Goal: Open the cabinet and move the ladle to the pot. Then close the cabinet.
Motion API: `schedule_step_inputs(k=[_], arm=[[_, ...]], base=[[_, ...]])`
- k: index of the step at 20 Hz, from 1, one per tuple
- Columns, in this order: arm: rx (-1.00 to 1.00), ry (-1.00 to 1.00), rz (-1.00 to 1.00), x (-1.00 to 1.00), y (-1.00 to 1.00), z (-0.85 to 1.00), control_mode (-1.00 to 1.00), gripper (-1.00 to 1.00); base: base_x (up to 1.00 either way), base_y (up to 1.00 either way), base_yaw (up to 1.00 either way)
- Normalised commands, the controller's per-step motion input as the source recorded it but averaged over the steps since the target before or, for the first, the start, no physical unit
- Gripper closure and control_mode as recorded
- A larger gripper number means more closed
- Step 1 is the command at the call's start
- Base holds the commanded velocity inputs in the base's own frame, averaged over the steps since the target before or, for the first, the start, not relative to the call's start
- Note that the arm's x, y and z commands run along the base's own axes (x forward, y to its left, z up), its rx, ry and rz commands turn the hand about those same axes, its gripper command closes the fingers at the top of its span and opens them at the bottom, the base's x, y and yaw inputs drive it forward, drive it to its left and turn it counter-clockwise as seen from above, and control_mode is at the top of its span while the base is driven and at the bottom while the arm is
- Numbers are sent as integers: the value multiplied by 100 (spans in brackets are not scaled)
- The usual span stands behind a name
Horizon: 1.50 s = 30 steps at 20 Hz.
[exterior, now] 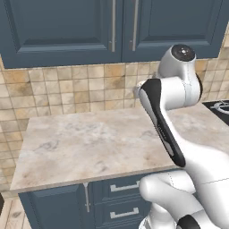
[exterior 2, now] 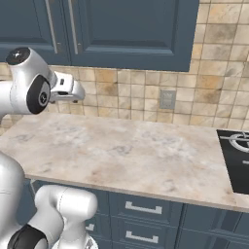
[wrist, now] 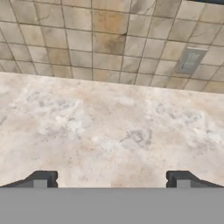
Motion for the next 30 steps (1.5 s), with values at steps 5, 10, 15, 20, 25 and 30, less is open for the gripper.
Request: schedule_step_inputs(k=[5,10,15,20,25,30], arm=[[-1,-18,0,0,1,65,-100,-100],[0,-18,0,8,4,58,-100,-100],[0,-13,0,23,5,47,-100,-100],[0,-7,0,33,4,46,-100,-100],[0,-1,0,36,5,40,-100,-100],[0,-4,2,42,0,18,-100,-100]], base=[[0,0,0],[0,0,0],[0,0,0],[0,0,0],[0,0,0],[0,0,0]])
